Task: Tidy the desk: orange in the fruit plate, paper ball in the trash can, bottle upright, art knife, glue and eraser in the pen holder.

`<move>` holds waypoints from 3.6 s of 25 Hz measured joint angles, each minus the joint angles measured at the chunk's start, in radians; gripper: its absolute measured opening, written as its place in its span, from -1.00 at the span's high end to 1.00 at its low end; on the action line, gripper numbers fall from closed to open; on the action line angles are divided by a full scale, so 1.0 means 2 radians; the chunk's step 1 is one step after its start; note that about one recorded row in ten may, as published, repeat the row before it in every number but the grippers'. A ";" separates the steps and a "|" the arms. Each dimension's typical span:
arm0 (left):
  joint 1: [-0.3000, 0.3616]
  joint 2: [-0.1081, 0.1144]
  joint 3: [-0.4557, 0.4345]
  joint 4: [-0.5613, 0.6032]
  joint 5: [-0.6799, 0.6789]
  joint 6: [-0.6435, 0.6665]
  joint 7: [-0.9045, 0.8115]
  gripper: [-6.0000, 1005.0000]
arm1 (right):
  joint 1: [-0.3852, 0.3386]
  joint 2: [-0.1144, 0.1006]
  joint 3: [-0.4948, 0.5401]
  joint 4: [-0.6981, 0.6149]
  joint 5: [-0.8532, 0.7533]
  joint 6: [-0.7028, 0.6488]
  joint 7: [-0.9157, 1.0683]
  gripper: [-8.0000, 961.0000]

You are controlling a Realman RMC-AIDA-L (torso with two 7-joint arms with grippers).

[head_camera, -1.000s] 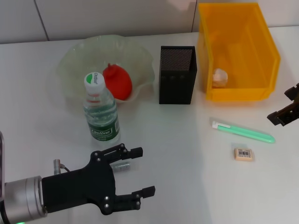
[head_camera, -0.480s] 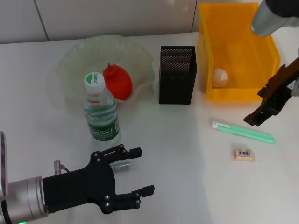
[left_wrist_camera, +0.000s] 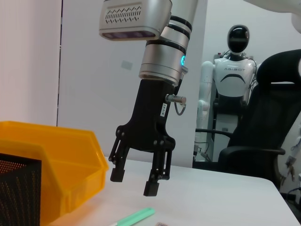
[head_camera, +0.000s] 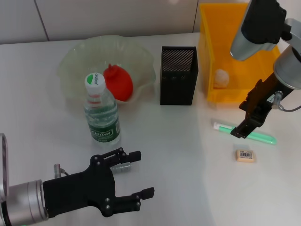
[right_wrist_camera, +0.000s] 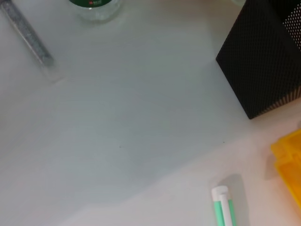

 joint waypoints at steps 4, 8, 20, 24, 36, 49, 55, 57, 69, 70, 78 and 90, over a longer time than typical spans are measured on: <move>0.000 0.000 0.000 -0.001 0.000 0.000 0.000 -0.62 | 0.005 0.000 -0.008 0.019 -0.001 0.017 -0.001 -0.47; 0.002 0.000 0.003 -0.001 0.001 0.001 0.000 -0.62 | 0.006 0.000 -0.021 0.036 -0.004 0.036 -0.001 -0.47; 0.003 0.000 0.021 -0.001 0.001 -0.001 0.000 -0.62 | 0.012 0.003 -0.048 0.092 -0.003 0.093 0.015 -0.45; 0.003 0.000 0.021 -0.001 0.001 -0.001 0.000 -0.62 | 0.013 0.003 -0.048 0.101 -0.003 0.104 0.016 -0.45; 0.002 0.000 0.021 -0.001 0.000 0.002 -0.001 -0.62 | 0.025 0.002 -0.048 0.136 -0.004 0.130 0.016 -0.43; -0.002 0.000 0.021 -0.001 0.001 0.003 -0.004 -0.62 | 0.035 0.001 -0.042 0.159 -0.013 0.141 0.016 -0.22; -0.002 0.000 0.021 -0.001 0.001 0.003 -0.004 -0.62 | 0.037 0.001 -0.042 0.166 -0.014 0.141 0.016 0.31; -0.002 0.000 0.021 -0.001 0.001 0.003 -0.004 -0.62 | 0.037 0.001 -0.043 0.166 -0.014 0.142 0.016 0.30; -0.002 0.000 0.021 -0.001 0.001 0.003 -0.010 -0.62 | 0.043 0.001 -0.046 0.186 -0.014 0.157 0.016 0.31; -0.002 0.000 0.021 -0.001 0.001 0.003 -0.010 -0.62 | 0.043 0.001 -0.046 0.187 -0.014 0.158 0.016 0.31; -0.002 0.000 0.021 -0.001 0.001 0.003 -0.010 -0.62 | 0.045 0.001 -0.044 0.196 -0.014 0.165 0.014 0.37; -0.001 0.000 0.021 -0.001 -0.001 0.004 -0.010 -0.62 | 0.020 0.000 0.005 0.069 0.070 0.066 0.005 0.63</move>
